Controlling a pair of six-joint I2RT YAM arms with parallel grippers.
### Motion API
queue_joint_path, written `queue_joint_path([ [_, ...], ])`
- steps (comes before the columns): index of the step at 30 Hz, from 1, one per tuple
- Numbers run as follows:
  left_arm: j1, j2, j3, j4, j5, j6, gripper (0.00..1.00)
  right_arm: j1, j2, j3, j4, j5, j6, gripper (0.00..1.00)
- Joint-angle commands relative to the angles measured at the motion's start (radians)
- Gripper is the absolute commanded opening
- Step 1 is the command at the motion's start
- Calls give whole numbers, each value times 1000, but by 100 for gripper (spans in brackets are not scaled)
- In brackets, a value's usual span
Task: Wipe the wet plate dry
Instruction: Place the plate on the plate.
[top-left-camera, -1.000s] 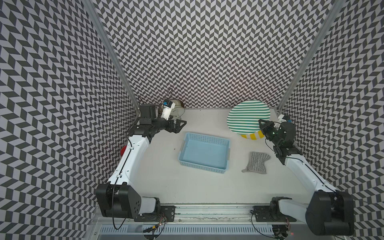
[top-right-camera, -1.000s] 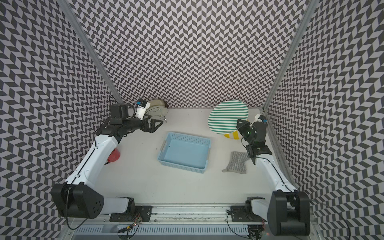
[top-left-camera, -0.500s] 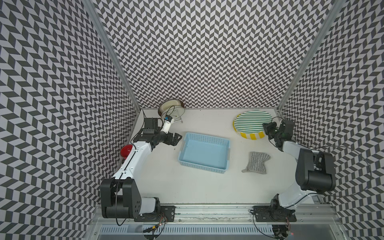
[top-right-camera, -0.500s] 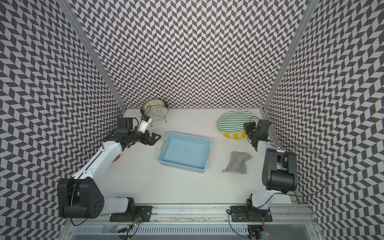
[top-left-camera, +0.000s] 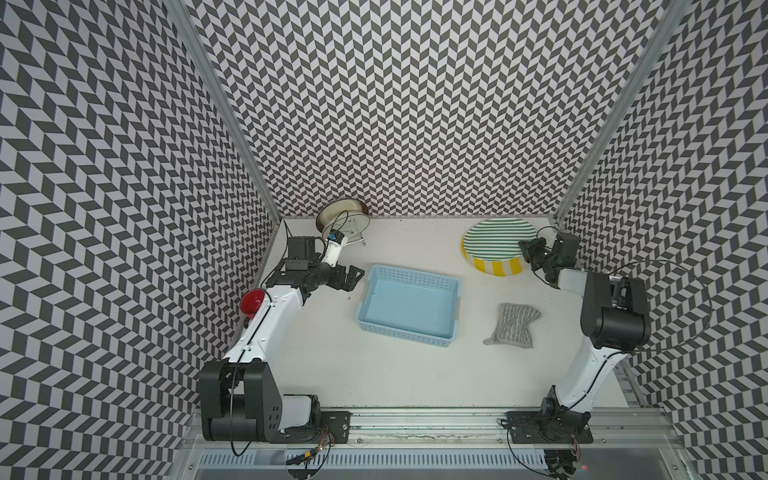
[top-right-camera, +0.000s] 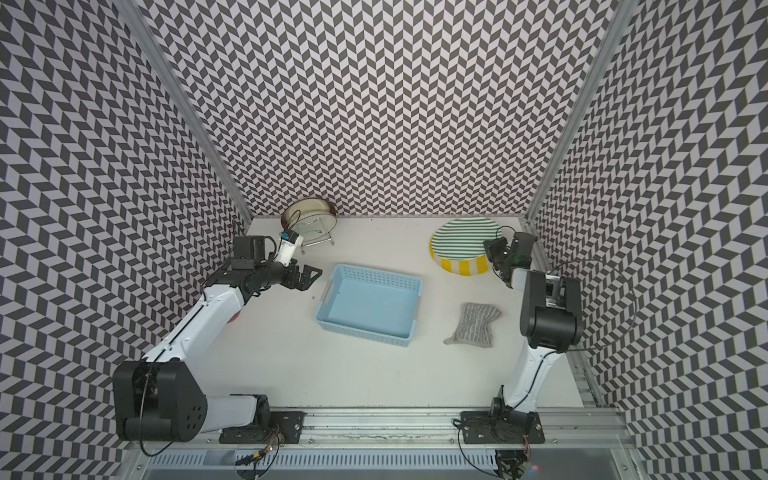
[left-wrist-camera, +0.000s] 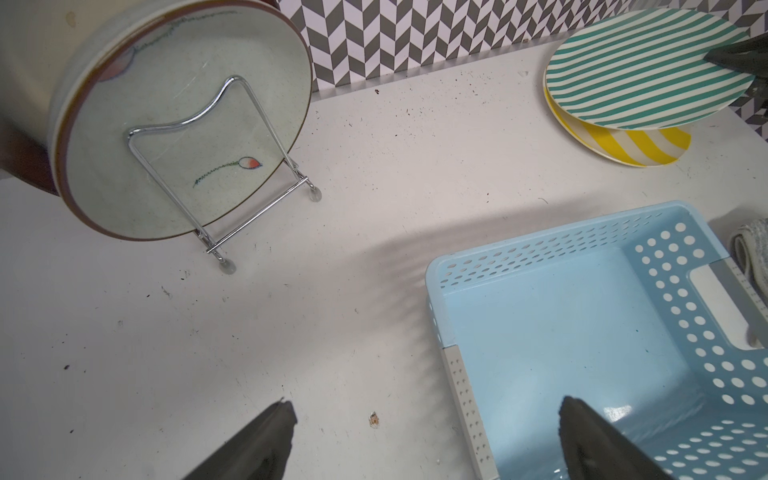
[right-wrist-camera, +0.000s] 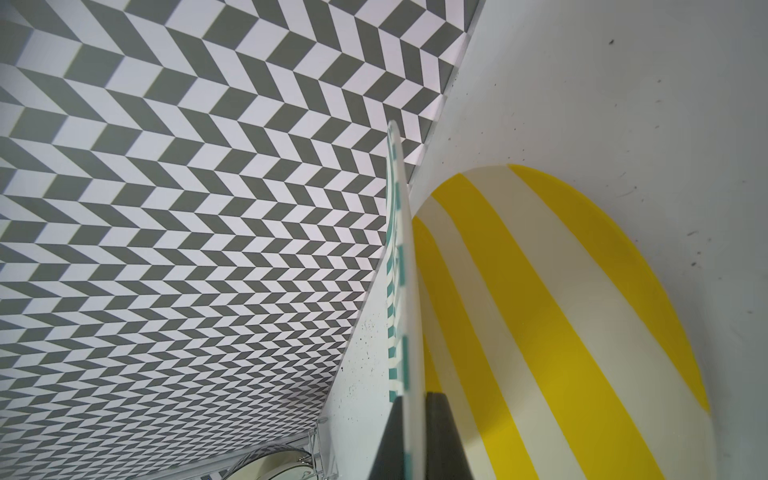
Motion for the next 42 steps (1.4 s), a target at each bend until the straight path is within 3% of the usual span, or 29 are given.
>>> queue_joint_path([
  [1, 7, -31, -12, 23, 17, -5, 100, -8, 25, -2, 12, -5, -42, 11],
  [5, 7, -28, -13, 28, 21, -11, 100, -18, 34, -22, -13, 0, -72, 27],
  [10, 7, -30, -15, 27, 22, -12, 100, -39, 30, -45, -55, 34, -109, 36],
  [19, 8, -29, -18, 33, -4, -9, 100, -49, -27, -67, -159, 113, -175, 70],
  [30, 12, -32, -25, 46, -28, -13, 100, -47, -146, -36, -364, 266, -267, 86],
  [42, 16, -25, -57, 131, -120, -51, 100, -5, -374, -82, -405, 302, -341, 88],
])
